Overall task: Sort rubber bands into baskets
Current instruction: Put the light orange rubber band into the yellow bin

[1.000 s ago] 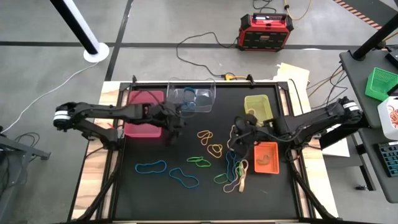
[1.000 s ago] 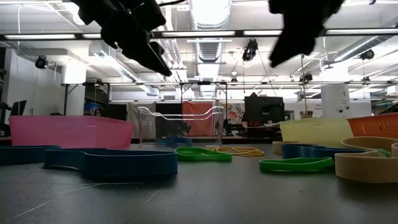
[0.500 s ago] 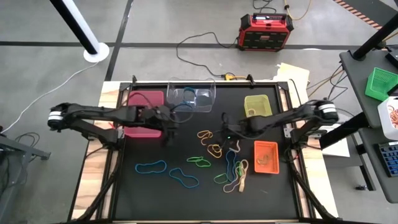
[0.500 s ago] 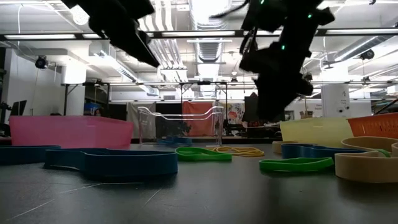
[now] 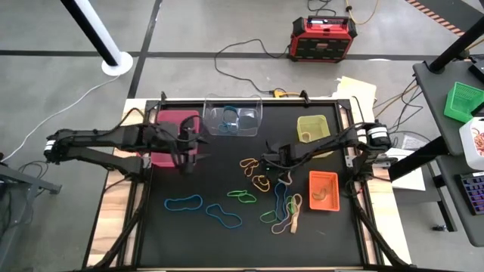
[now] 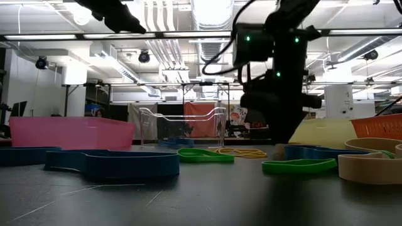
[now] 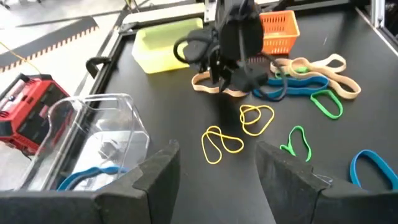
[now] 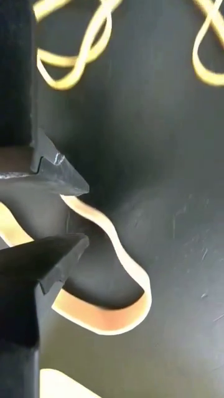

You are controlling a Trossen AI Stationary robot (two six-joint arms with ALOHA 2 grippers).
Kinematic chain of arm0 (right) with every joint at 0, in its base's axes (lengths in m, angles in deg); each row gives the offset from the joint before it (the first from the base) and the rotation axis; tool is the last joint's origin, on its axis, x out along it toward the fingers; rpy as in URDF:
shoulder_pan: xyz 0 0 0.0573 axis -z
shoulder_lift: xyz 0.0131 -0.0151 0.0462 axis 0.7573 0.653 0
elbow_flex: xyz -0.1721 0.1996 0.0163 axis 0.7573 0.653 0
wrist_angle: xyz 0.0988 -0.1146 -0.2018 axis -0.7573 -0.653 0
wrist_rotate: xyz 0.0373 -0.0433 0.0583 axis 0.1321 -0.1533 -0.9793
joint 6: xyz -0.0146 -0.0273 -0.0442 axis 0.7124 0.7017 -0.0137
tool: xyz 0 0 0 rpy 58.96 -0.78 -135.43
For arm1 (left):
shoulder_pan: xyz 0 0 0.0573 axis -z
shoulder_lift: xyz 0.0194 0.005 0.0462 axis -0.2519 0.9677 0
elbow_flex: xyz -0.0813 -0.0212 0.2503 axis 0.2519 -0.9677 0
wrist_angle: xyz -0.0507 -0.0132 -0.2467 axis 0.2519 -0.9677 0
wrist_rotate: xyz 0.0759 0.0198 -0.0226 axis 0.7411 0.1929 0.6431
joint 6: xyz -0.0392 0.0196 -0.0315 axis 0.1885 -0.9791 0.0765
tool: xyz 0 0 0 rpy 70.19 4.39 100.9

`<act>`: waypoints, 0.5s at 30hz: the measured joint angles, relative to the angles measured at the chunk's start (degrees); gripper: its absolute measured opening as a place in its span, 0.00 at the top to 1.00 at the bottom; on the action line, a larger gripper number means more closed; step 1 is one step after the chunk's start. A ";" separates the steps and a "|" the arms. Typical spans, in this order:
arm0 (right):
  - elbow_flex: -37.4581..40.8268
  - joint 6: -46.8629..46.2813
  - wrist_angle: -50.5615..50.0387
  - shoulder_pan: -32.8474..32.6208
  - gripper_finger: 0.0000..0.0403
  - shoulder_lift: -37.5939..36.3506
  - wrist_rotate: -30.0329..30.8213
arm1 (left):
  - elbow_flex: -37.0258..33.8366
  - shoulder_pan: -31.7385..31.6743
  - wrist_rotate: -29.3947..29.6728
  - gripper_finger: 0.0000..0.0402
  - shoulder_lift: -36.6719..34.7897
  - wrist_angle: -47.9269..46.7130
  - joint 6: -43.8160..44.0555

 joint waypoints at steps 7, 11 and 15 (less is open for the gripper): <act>2.21 3.36 4.03 0.56 0.93 0.32 -0.60 | -2.50 0.00 0.01 0.53 -4.05 0.48 1.32; 2.50 4.91 4.05 0.50 0.97 -0.44 -1.00 | -4.11 0.05 0.00 0.53 -6.27 0.39 3.33; 2.53 6.78 3.89 0.42 0.98 -4.90 1.52 | -5.49 0.07 0.00 0.53 -8.78 0.60 4.09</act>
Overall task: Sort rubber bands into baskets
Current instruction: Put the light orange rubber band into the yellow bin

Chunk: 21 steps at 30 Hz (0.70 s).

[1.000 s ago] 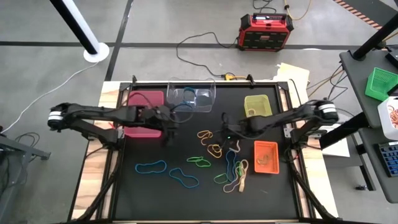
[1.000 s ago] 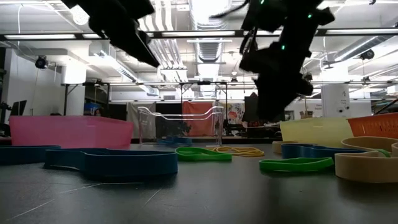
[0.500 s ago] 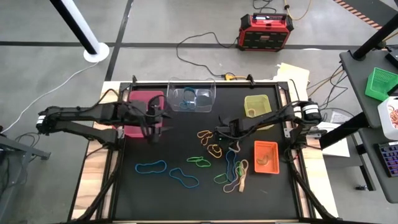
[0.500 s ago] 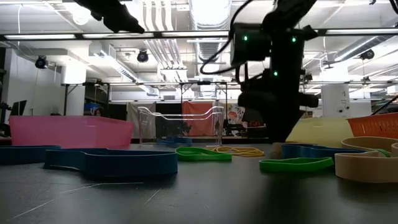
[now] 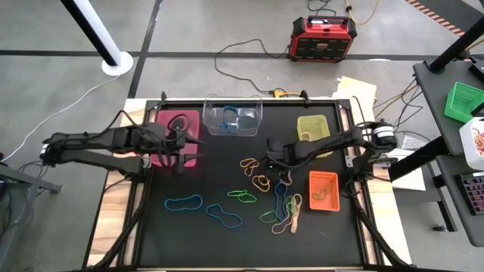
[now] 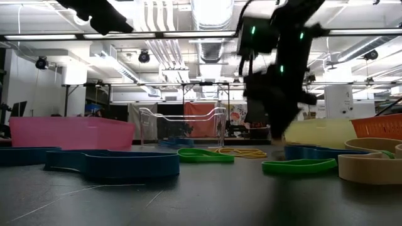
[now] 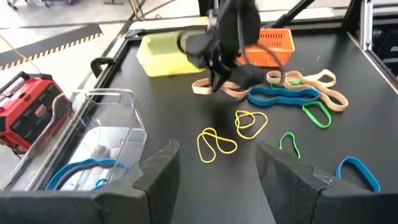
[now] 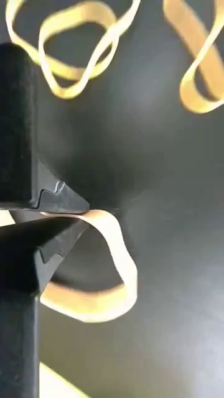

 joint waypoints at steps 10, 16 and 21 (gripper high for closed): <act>-2.95 7.03 -4.22 2.84 0.98 -17.86 14.86 | -1.96 -0.04 0.00 0.53 -3.57 1.87 1.29; -3.19 6.25 -16.11 10.65 0.98 -22.88 20.08 | -1.96 -0.04 0.00 0.53 -3.00 1.96 1.31; -2.29 5.20 -22.34 14.93 0.98 -22.50 19.94 | -1.96 -0.07 0.00 0.53 -2.74 2.18 1.30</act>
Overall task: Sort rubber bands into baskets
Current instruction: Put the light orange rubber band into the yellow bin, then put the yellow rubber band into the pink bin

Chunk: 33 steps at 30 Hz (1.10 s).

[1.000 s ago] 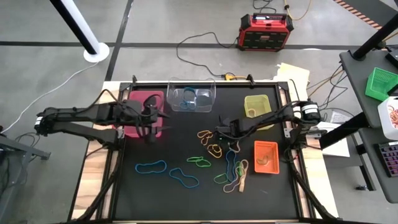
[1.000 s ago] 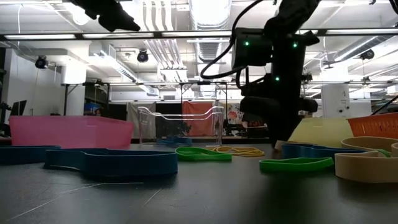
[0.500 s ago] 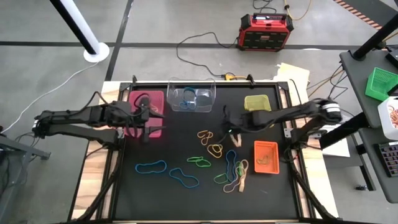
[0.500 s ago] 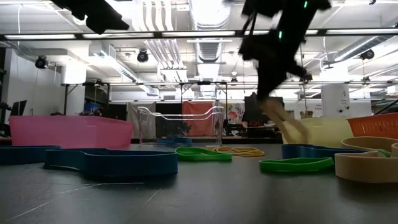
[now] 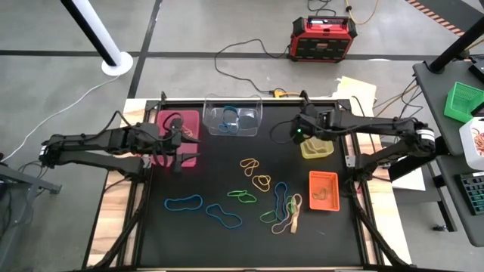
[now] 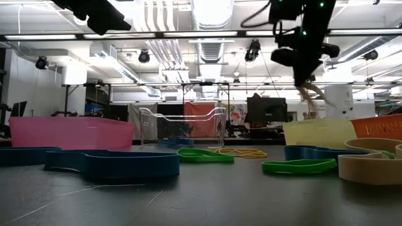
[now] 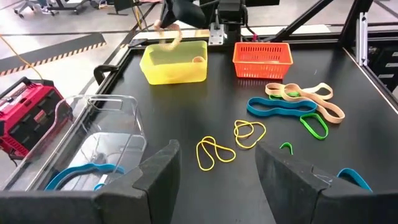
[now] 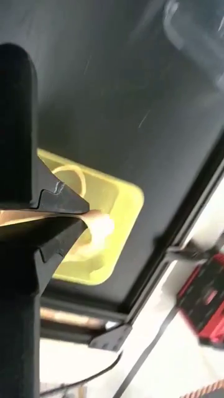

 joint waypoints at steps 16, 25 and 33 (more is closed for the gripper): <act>0.92 4.48 -2.26 4.12 0.89 5.65 -4.43 | 0.04 -0.46 18.95 0.53 0.00 5.27 -4.36; -0.50 5.31 -1.92 6.55 0.64 3.78 -5.93 | 0.04 -0.48 18.95 0.53 0.41 4.19 -4.38; 0.19 18.19 28.11 -2.91 0.58 5.18 -27.37 | -0.35 -0.47 15.36 0.53 3.65 0.09 -2.61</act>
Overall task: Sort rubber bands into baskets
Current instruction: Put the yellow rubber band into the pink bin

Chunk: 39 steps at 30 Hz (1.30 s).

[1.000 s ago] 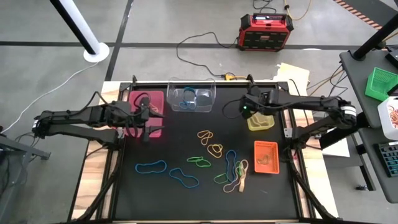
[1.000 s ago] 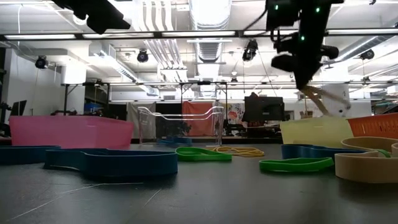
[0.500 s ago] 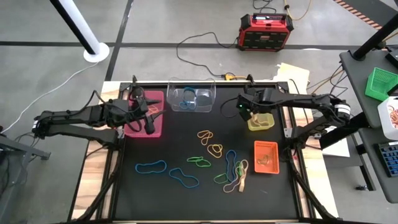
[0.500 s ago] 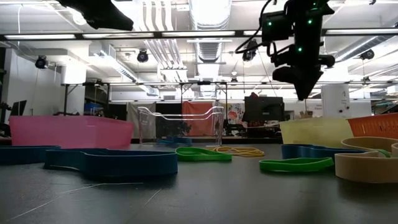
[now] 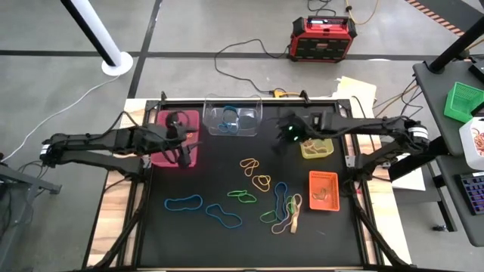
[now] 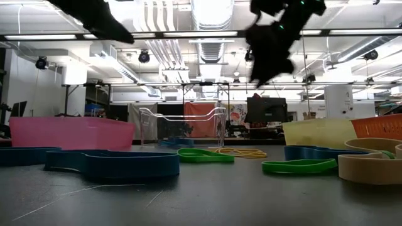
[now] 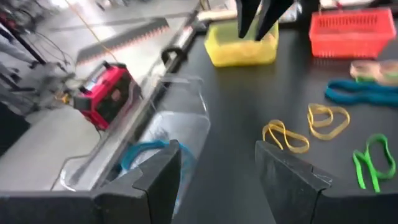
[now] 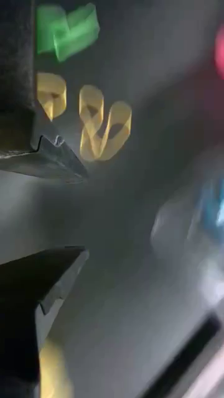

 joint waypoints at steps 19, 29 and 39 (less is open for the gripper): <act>-1.51 8.89 6.47 -15.54 0.64 25.11 -3.45 | -0.68 0.06 -8.63 0.53 4.21 0.51 -0.94; -1.57 15.31 11.25 -16.76 0.94 27.19 0.94 | -3.47 0.09 -17.40 0.53 5.64 6.03 0.53; -10.29 29.34 21.19 -16.92 0.98 24.97 7.55 | -12.70 0.56 -29.13 0.53 11.03 31.31 5.03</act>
